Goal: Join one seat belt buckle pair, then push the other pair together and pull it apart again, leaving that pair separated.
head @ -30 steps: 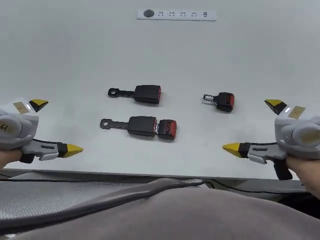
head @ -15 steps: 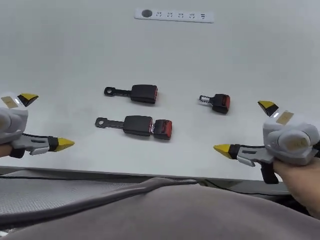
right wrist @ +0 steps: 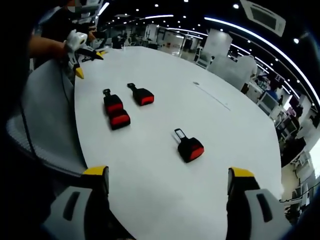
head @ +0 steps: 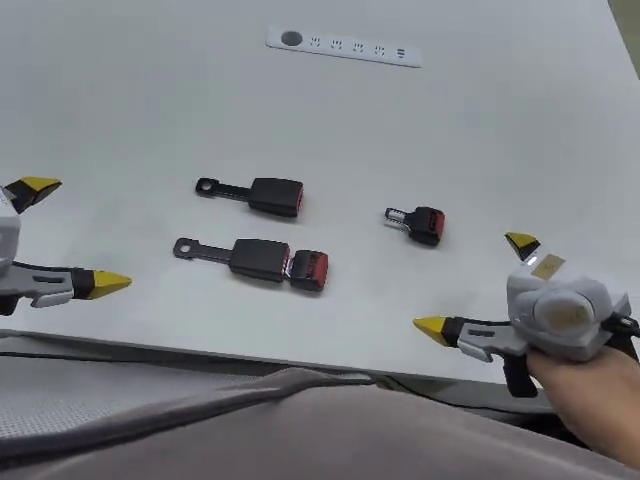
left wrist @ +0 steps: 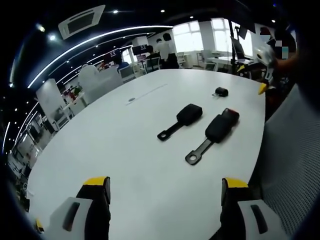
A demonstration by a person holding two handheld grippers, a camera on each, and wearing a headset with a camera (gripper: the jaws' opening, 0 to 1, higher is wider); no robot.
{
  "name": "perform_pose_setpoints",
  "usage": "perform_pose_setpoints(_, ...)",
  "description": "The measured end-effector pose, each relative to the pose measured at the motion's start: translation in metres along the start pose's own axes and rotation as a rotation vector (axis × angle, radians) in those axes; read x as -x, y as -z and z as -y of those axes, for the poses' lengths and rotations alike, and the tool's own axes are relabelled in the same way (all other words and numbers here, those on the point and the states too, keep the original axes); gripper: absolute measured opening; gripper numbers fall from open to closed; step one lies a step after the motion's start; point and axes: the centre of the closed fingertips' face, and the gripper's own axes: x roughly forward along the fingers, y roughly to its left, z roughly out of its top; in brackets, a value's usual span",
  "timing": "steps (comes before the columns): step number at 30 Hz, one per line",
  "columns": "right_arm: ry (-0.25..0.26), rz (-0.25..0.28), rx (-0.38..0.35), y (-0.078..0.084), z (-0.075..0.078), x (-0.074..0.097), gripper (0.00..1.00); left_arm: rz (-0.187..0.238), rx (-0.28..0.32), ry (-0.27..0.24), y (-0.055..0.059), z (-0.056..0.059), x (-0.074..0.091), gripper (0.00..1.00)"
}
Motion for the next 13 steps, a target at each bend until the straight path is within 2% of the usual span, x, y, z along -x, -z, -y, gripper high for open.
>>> perform_pose_setpoints(2,-0.002,0.004,0.052,-0.004,-0.002,0.001,1.00,0.004,0.005,0.002,0.000,0.005,0.002,0.94)
perform_pose_setpoints(5,-0.018,-0.002,0.050,-0.004,-0.006,0.000,1.00,-0.002,-0.011,0.005,0.003,0.012,-0.001,0.95)
perform_pose_setpoints(6,-0.027,-0.007,0.056,-0.003,-0.009,-0.001,1.00,-0.041,-0.045,0.012,0.010,0.014,-0.006,0.96)
perform_pose_setpoints(7,-0.035,-0.004,0.055,-0.004,-0.012,-0.001,1.00,-0.050,-0.053,0.014,0.012,0.016,-0.008,0.96)
perform_pose_setpoints(9,-0.030,0.009,0.010,-0.004,-0.012,0.004,1.00,-0.058,-0.064,0.021,0.014,0.019,-0.013,0.96)
perform_pose_setpoints(11,-0.016,0.003,-0.075,0.005,-0.012,0.008,1.00,-0.064,-0.080,0.020,0.014,0.021,-0.014,0.97)
perform_pose_setpoints(13,-0.016,-0.007,-0.099,0.016,-0.014,0.011,1.00,-0.065,-0.085,0.022,0.015,0.020,-0.013,0.97)
